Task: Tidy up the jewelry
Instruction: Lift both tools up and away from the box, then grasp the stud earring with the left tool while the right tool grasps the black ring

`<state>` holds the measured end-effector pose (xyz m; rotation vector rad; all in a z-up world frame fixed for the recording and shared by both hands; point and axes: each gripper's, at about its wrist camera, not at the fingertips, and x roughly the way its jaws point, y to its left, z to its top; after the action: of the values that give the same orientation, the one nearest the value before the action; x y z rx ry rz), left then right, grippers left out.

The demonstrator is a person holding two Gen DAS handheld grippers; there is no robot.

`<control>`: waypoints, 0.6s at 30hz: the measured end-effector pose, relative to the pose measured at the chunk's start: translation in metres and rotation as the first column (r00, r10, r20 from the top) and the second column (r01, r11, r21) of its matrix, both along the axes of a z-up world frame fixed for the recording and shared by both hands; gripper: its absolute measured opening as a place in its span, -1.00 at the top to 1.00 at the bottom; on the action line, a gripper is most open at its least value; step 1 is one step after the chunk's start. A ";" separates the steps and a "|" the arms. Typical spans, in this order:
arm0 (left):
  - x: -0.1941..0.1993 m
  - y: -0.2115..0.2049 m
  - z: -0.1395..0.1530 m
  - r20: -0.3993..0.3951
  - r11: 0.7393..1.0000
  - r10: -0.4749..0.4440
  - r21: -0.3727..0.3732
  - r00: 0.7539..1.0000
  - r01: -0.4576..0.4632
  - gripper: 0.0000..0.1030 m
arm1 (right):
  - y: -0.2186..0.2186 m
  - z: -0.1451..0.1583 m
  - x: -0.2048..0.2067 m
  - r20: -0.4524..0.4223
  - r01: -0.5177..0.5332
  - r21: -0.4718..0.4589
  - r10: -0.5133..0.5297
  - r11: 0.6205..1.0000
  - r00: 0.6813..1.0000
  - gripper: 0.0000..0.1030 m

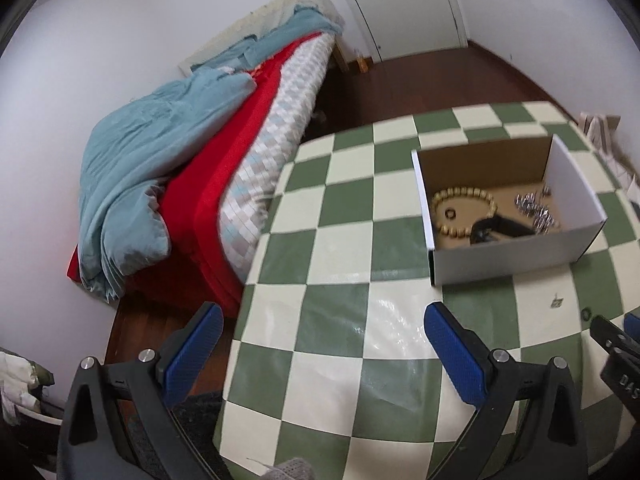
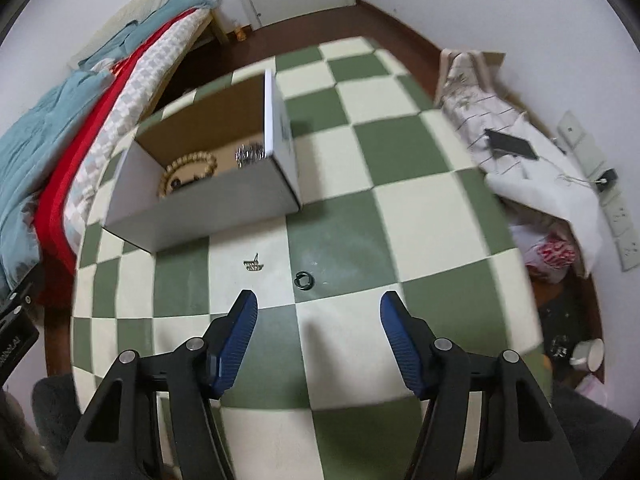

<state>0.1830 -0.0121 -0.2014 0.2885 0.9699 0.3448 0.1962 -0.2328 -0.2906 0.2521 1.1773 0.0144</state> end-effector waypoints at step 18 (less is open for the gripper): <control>0.018 -0.039 -0.033 -0.090 0.996 -0.067 -0.068 0.994 0.061 -0.99 | -0.006 -0.024 0.005 0.070 0.018 -0.031 -0.016 0.999 0.997 1.00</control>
<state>0.2010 -0.0515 -0.2345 0.2776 1.0586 0.2425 0.2008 -0.2392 -0.3150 0.2318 1.1052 -0.0101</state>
